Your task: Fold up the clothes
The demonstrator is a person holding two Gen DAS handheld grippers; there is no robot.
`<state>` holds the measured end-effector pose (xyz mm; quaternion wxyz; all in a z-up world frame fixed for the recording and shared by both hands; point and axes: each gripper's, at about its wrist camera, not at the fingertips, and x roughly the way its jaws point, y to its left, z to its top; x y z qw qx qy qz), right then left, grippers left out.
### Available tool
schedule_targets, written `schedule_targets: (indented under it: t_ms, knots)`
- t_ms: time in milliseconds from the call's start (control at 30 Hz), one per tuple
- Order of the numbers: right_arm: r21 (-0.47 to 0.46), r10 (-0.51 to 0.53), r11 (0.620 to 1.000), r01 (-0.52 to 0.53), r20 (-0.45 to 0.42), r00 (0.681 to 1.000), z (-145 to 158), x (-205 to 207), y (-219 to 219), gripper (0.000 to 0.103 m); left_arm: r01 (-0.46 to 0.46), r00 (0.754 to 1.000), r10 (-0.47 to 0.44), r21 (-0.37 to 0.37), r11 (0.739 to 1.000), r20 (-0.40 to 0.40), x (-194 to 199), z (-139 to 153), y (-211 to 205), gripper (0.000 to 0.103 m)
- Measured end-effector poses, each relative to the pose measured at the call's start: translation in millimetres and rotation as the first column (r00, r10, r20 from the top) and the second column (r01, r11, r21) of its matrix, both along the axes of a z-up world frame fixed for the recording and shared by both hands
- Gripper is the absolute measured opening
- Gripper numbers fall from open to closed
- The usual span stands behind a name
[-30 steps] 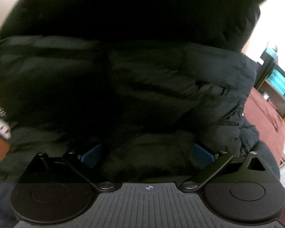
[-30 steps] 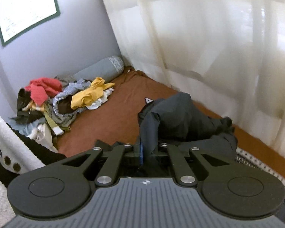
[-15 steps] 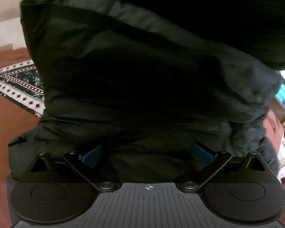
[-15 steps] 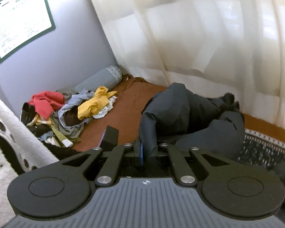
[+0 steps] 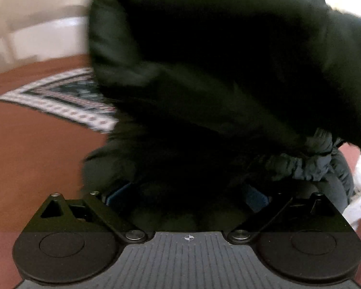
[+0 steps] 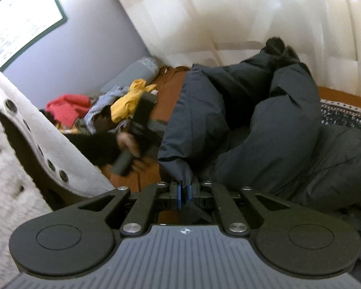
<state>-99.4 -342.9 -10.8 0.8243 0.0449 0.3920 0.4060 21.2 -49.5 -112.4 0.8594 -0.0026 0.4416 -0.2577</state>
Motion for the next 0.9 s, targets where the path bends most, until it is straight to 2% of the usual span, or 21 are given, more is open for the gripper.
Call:
schedule_targets:
  t_ms: [167,267,333,433,467,567,667,733,833,900]
  knots:
    - [-0.024,0.053,0.998,-0.053,0.003,0.999,-38,-15,-3,0.007,-0.099,0.994,0.098,0.037,0.994,0.046,-44,46,43,0.101]
    - [-0.054,0.077,0.996,-0.076,0.008,0.997,-65,-26,0,0.007,-0.131,0.985,0.125,0.039,0.991,0.119,-59,85,59,0.101]
    - [-0.063,0.086,0.994,-0.086,-0.002,0.996,-81,-31,2,0.007,-0.135,0.974,0.131,0.012,0.991,0.186,-82,121,65,0.101]
    - [-0.127,0.124,0.984,-0.122,0.009,0.992,-104,-40,11,0.007,-0.101,0.951,0.106,-0.033,0.994,0.289,-90,164,44,0.102]
    - [-0.146,0.139,0.98,-0.135,0.015,0.99,-111,-44,14,0.007,-0.076,0.947,0.082,-0.03,0.997,0.311,-87,169,29,0.102]
    - [-0.198,0.176,0.966,-0.166,0.033,0.984,-127,-54,22,0.007,0.0,0.944,0.004,-0.011,1.0,0.329,-73,165,-25,0.103]
    - [-0.222,0.172,0.963,-0.156,0.054,0.984,-142,-68,22,0.007,0.076,0.936,-0.074,0.01,0.997,0.345,-60,162,-79,0.102]
    - [-0.229,0.146,0.965,-0.124,0.077,0.986,-148,-75,22,0.007,0.133,0.945,-0.132,0.016,0.991,0.299,-50,140,-107,0.101]
    - [-0.2,0.062,0.979,-0.038,0.115,0.991,-145,-84,12,0.008,0.196,0.95,-0.208,0.077,0.978,0.231,-58,98,-135,0.1]
    - [-0.167,-0.011,0.985,0.033,0.128,0.992,-138,-90,3,0.01,0.201,0.957,-0.217,0.099,0.975,0.19,-66,77,-143,0.1]
